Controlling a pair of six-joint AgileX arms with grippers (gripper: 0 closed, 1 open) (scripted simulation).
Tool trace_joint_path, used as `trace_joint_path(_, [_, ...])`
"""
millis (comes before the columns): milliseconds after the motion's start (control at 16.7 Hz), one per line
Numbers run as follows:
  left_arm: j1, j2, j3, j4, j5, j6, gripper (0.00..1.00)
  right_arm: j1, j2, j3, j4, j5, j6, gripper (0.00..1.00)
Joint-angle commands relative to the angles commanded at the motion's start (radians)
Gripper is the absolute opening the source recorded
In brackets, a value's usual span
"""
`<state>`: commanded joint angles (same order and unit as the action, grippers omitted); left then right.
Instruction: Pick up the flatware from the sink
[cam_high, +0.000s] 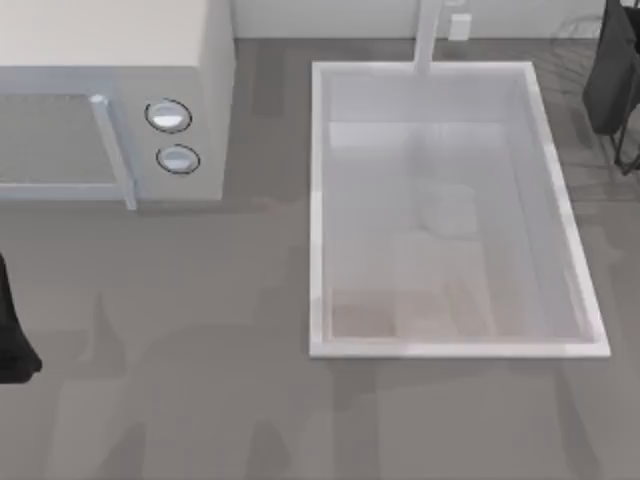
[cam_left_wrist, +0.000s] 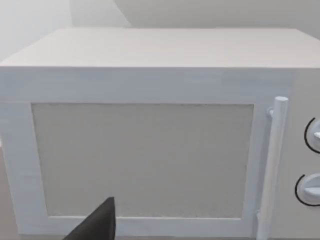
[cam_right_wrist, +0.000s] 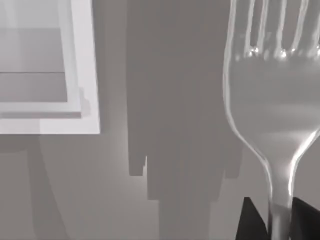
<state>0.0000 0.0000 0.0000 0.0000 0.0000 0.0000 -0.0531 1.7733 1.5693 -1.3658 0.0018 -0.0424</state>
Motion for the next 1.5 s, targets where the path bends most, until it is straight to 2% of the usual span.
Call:
trace_joint_path(180, [0.000,0.000,0.000,0.000,0.000,0.000,1.00,0.000,0.010,-0.066,0.070,0.000,0.001,0.00])
trace_joint_path(600, [0.000,0.000,0.000,0.000,0.000,0.000,1.00,0.000,0.060,-0.327,0.394,-0.001,0.003,0.00])
trace_joint_path(900, [0.000,0.000,0.000,0.000,0.000,0.000,1.00,0.000,0.068,-0.355,0.422,-0.001,0.003,0.00])
trace_joint_path(1500, [0.000,0.000,0.000,0.000,0.000,0.000,1.00,0.000,0.068,-0.355,0.422,-0.001,0.003,0.75])
